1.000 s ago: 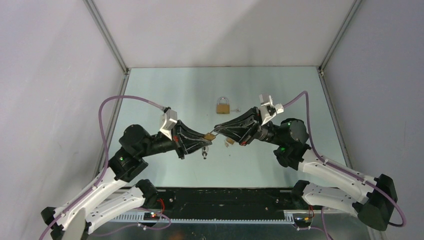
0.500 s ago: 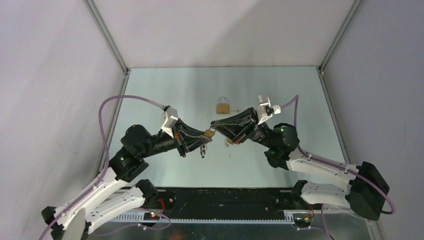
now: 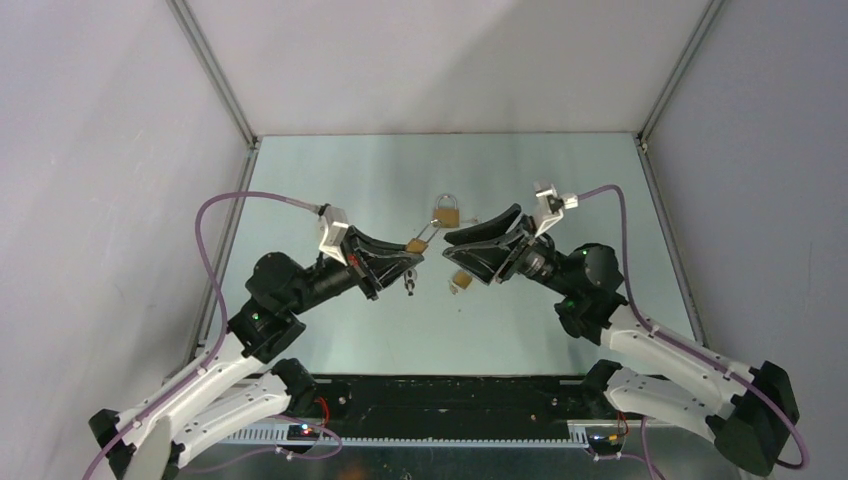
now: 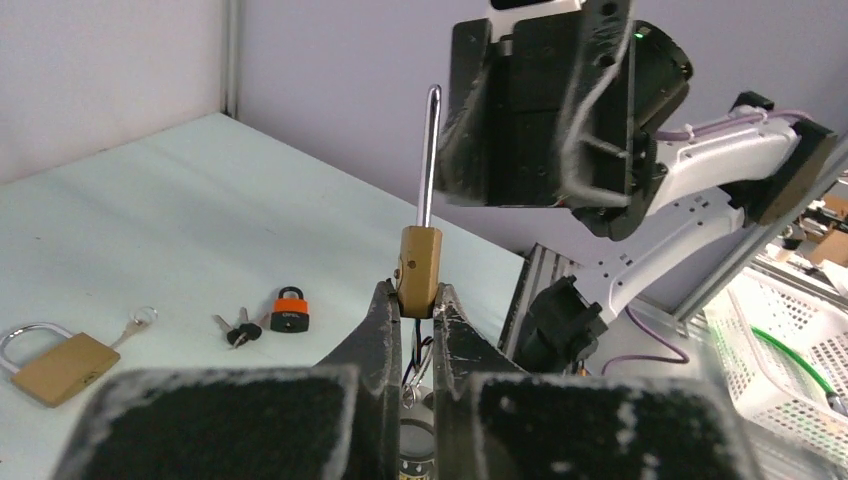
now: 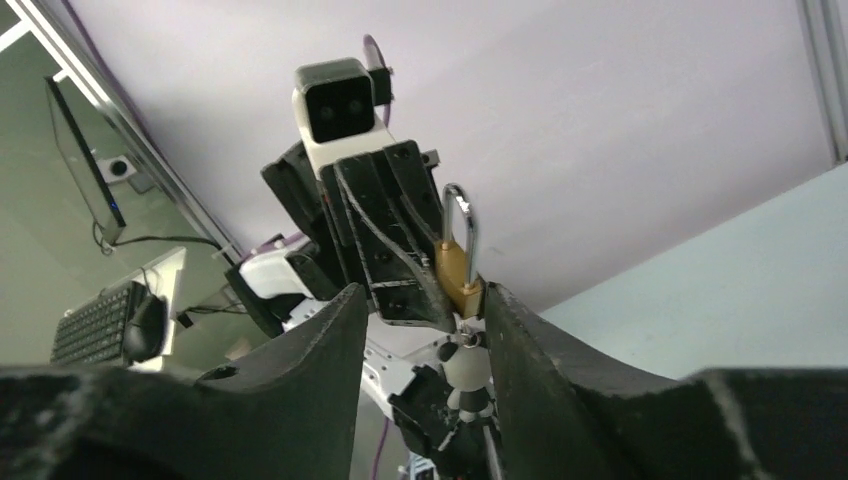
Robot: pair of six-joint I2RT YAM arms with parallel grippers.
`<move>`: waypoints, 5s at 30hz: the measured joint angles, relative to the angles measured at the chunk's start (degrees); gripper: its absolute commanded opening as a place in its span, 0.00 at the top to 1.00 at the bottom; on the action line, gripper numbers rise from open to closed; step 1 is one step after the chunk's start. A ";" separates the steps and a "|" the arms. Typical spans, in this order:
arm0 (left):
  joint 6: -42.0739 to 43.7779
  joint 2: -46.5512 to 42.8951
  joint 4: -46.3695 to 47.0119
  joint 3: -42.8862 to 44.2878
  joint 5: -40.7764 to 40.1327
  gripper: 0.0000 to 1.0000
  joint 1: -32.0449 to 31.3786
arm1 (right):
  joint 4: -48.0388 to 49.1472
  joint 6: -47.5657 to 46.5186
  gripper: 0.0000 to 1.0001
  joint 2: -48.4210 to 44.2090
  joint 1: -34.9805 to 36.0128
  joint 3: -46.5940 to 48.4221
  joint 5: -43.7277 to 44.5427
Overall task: Lock with the key
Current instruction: Lock the lock, then place the key at the center of the board.
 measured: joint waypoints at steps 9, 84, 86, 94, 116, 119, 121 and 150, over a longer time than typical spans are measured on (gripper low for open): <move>-1.16 0.04 1.75 0.00 0.87 1.00 0.33 | -3.19 1.07 0.20 -5.57 -0.74 0.83 1.42; -3.37 4.00 4.81 -0.79 8.15 0.48 0.55 | -0.76 -4.94 1.00 4.85 1.36 4.35 -3.96; -2.56 5.62 4.00 -0.04 8.31 0.53 0.59 | -3.69 -6.62 1.00 4.81 1.22 5.05 -5.14; -1.40 8.31 2.47 0.15 10.08 0.49 0.61 | -10.69 -11.45 1.00 3.48 0.83 6.56 -6.64; 0.02 7.54 0.66 0.15 11.72 0.69 0.68 | -12.28 -12.57 1.00 2.67 -0.26 6.62 -8.13; 0.02 7.69 0.81 0.15 11.96 0.69 0.68 | -12.22 -12.26 1.00 2.67 -0.59 6.62 -8.15; 0.02 7.89 0.92 0.15 12.33 0.79 0.68 | -12.17 -11.93 1.00 2.67 -0.74 6.62 -8.37; 3.19 9.33 1.40 0.17 6.51 1.00 0.72 | -12.74 -9.66 1.00 2.60 -2.47 6.16 -2.51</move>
